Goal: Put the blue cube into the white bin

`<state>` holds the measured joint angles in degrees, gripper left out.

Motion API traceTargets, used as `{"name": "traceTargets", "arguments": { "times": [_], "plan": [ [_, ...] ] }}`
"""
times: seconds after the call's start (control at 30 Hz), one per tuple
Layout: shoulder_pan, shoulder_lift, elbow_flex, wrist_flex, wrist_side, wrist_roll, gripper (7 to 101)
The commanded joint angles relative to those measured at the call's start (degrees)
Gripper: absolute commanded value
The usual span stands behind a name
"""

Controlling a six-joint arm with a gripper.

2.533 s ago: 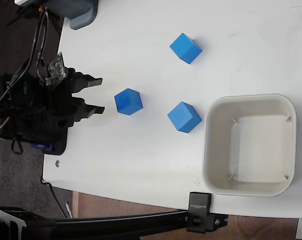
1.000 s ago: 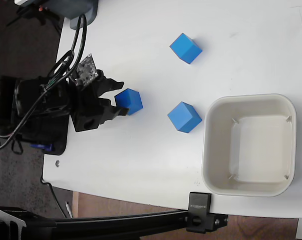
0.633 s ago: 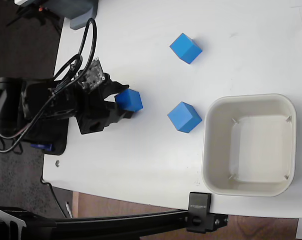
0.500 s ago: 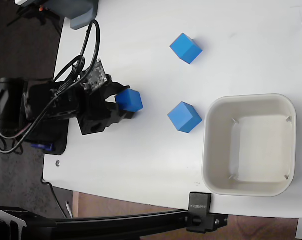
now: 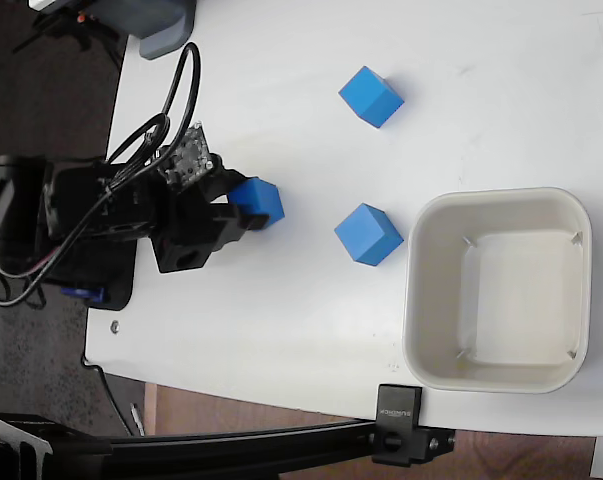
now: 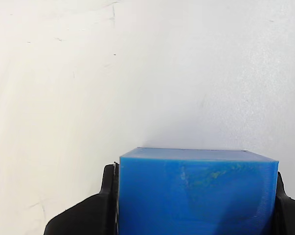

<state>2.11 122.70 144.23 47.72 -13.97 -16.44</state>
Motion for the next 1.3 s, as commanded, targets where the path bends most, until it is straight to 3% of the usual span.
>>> {"name": "traceTargets", "arguments": {
  "times": [0.03, 0.3, 0.57, 0.73, 0.9, 0.93, 0.97, 1.03, 1.1, 1.3],
  "plan": [
    [0.53, 4.13, -2.37, 0.79, -0.26, 0.09, 41.7],
    [0.7, 4.39, -13.54, 0.53, 0.35, 1.67, 41.7],
    [8.0, -17.75, -37.27, -12.22, -4.13, 3.96, 41.7],
    [9.32, -35.16, -56.07, -14.15, -3.69, 4.31, 41.9],
    [9.49, -45.26, -65.92, -15.12, -2.11, 4.57, 42.5],
    [9.76, -46.76, -67.32, -15.29, -2.55, 4.66, 44.9],
    [9.93, -48.16, -69.35, -14.5, -2.9, 4.48, 54.0],
    [9.67, -49.83, -72.33, -12.48, -1.67, 3.78, 79.8],
    [9.23, -50.54, -74.62, -10.02, -0.62, 3.25, 100.0],
    [9.23, -50.36, -76.11, -5.27, -1.85, 2.02, 100.0]
  ]
}}
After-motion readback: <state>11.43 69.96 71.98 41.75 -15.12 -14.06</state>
